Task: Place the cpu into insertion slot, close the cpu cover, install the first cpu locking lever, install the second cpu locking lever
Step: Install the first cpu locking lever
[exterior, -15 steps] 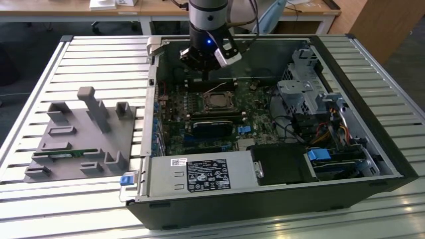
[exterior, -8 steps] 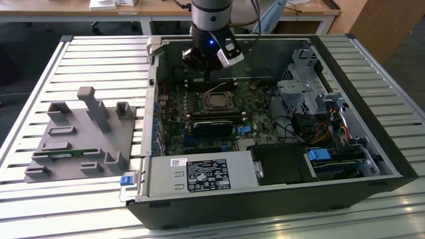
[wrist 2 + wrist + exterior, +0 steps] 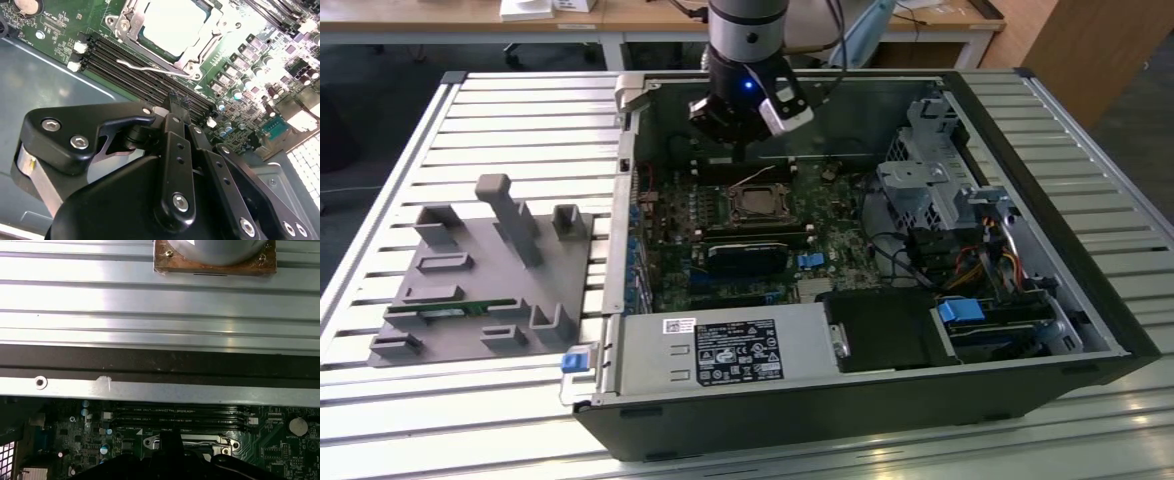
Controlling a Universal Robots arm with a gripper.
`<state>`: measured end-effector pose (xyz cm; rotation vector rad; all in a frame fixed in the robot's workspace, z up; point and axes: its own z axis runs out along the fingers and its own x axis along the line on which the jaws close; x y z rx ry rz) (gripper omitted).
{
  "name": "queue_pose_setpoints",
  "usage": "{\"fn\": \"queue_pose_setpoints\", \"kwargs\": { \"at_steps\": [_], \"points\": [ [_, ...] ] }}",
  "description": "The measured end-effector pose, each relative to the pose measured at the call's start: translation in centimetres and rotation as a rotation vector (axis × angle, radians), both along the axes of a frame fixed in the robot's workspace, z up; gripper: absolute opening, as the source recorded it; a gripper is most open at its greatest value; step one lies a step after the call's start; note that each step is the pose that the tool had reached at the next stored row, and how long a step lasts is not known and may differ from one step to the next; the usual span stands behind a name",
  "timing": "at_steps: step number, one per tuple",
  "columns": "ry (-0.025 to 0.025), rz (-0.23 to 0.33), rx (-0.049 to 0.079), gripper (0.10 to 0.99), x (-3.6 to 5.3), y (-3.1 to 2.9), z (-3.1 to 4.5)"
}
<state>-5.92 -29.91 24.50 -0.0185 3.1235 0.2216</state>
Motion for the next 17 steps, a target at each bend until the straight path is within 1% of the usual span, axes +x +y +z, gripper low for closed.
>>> {"fn": "queue_pose_setpoints", "kwargs": {
  "at_steps": [9,12,17],
  "points": [
    [-0.0001,0.0,0.0,0.118,0.32,0.0,-0.04],
    [0.0,0.0,0.0,0.118,0.56,0.0,-0.08],
    [0.0,0.0,0.0,0.118,0.89,0.0,-0.31]
  ]
}}
